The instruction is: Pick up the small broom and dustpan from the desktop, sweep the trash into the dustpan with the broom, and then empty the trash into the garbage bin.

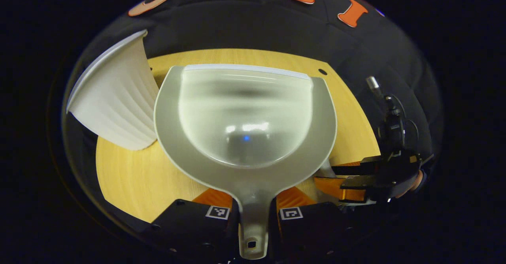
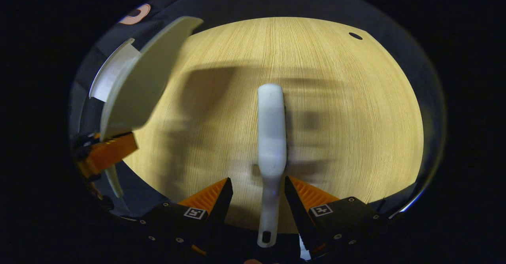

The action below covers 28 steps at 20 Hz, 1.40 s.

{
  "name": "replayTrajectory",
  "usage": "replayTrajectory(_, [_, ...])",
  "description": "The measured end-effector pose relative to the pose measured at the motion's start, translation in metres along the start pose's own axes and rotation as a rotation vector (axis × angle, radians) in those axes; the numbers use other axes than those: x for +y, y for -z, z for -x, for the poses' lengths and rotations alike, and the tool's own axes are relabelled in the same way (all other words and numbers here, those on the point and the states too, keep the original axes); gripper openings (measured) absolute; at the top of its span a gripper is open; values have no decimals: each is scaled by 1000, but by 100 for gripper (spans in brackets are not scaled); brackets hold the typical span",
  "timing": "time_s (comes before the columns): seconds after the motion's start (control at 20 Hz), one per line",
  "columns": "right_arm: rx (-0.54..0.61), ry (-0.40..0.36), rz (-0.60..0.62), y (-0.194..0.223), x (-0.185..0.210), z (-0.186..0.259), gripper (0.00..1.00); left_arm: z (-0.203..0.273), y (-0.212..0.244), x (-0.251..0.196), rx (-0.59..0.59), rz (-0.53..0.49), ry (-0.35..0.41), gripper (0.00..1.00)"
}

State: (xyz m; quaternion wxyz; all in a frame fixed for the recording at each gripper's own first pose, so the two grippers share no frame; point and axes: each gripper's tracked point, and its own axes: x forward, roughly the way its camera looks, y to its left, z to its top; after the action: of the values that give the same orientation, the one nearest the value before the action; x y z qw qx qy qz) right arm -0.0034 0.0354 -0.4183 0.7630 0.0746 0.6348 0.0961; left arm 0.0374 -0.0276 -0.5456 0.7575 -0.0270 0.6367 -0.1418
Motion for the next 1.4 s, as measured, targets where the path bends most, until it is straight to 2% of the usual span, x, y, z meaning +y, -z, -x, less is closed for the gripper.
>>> replayTrajectory(0.15, [1, -2, -5, 2, 0, -1, 81, -29, 18, 1, 75, 62, -14, 32])
replayTrajectory(0.35, [18, -18, -5, 5, 5, -3, 80, -50, 27, 0, 145, 83, -32, 32])
replayTrajectory(0.6, [37, -44, -4, 10, 11, -4, 82, -59, 26, 1, 188, 60, -52, 32])
replayTrajectory(0.75, [15, -40, -21, 5, 10, -3, 82, -67, 27, -2, 234, 87, -28, 33])
replayTrajectory(1.0, [-33, -21, -57, -5, -1, 2, 82, -64, 24, 2, 238, 72, -46, 36])
replayTrajectory(1.1, [-58, -17, -54, -9, -3, 4, 83, -63, 21, 2, 221, 61, -46, 40])
replayTrajectory(1.2, [-83, -15, -55, -16, -4, 8, 84, -57, 18, -1, 208, 52, -34, 52])
replayTrajectory(1.25, [-95, -7, -53, -19, -5, 11, 88, -51, 17, -1, 198, 48, -34, 61])
replayTrajectory(1.35, [-140, 12, -57, -27, -13, 20, 93, -44, 11, -2, 167, 55, -35, 71])
replayTrajectory(1.4, [-176, 15, -62, -34, -16, 28, 94, -39, 9, -2, 154, 54, -36, 73])
